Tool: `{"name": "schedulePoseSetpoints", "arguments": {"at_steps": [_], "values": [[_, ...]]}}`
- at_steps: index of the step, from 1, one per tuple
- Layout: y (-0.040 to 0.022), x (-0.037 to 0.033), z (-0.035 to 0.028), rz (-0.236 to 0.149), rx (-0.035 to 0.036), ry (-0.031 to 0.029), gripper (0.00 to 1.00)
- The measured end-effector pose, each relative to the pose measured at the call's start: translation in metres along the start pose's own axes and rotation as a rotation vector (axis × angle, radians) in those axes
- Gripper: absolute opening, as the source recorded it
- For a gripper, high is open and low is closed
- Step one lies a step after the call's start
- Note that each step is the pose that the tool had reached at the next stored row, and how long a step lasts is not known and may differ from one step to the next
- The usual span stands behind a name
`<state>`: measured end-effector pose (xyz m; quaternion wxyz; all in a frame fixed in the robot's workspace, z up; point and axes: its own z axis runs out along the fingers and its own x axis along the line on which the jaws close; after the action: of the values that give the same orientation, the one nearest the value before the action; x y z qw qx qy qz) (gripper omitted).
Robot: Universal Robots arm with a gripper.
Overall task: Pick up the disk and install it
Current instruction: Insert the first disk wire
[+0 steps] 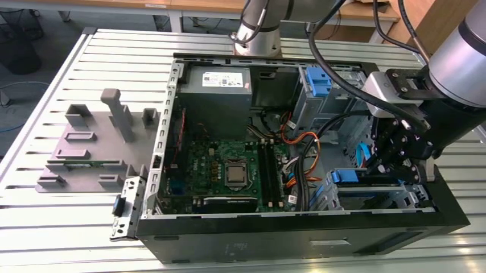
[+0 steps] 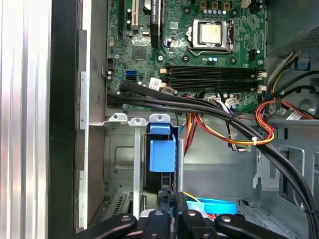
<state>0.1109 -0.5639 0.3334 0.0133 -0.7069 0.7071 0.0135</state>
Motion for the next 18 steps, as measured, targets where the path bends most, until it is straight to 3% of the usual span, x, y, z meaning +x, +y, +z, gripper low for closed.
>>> {"name": "schedulePoseSetpoints", "arguments": {"at_steps": [16,17,18], "values": [[0.0000,0.0001,0.0036,0.000,0.0000,-0.0005,0.17],[0.0000,0.0001,0.0036,0.000,0.0000,-0.0004,0.23],[0.0000,0.0001,0.0035,0.000,0.0000,-0.0003,0.23]]}}
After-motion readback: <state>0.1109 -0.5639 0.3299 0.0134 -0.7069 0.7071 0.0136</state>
